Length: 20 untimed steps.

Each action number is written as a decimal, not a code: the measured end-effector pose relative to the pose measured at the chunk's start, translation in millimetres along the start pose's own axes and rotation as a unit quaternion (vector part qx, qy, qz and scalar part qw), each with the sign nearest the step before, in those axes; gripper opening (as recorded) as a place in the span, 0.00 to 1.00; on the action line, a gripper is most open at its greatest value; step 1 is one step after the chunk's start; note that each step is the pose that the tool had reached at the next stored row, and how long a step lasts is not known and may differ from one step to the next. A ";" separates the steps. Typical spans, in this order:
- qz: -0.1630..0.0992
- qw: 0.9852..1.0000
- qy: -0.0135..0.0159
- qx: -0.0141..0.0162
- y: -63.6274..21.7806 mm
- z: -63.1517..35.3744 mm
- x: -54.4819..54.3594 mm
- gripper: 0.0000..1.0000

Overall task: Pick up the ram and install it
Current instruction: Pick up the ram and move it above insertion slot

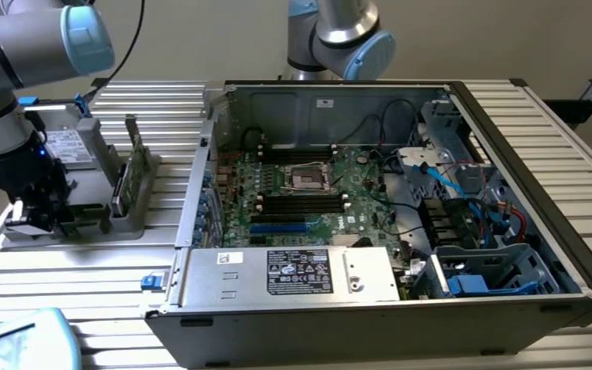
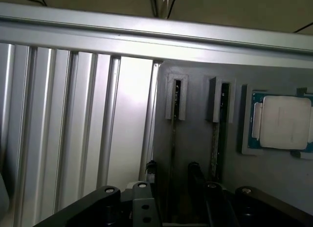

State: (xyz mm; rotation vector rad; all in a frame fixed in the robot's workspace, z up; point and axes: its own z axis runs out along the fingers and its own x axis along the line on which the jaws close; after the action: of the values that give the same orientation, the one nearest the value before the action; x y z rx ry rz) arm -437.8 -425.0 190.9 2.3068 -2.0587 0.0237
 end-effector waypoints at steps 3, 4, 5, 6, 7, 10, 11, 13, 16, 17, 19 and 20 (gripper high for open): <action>0.000 1.000 0.000 0.000 0.0 0.2 0.0 0.39; 0.000 1.000 0.000 0.000 0.0 0.2 0.0 0.39; 0.000 1.000 0.000 0.000 0.0 0.2 0.0 0.39; 0.000 1.000 0.000 0.000 0.0 0.2 0.0 0.39; 0.000 1.000 0.000 0.000 0.0 0.2 0.0 0.37; 0.000 1.000 0.000 0.000 0.0 0.3 0.0 0.24; 0.000 1.000 0.000 0.000 0.0 0.2 0.0 0.18; 0.000 1.000 0.000 0.000 0.0 0.3 0.0 0.14; 0.000 1.000 0.000 0.000 0.0 0.3 0.0 0.14; 0.000 1.000 0.000 0.000 -0.1 0.3 0.0 0.14; 0.000 1.000 0.000 0.000 0.0 0.3 0.0 0.14; 0.000 1.000 0.000 0.000 0.0 0.3 0.0 0.14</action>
State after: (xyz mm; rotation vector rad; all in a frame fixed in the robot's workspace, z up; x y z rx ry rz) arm -437.7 -425.0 190.6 2.3069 -2.0587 0.0238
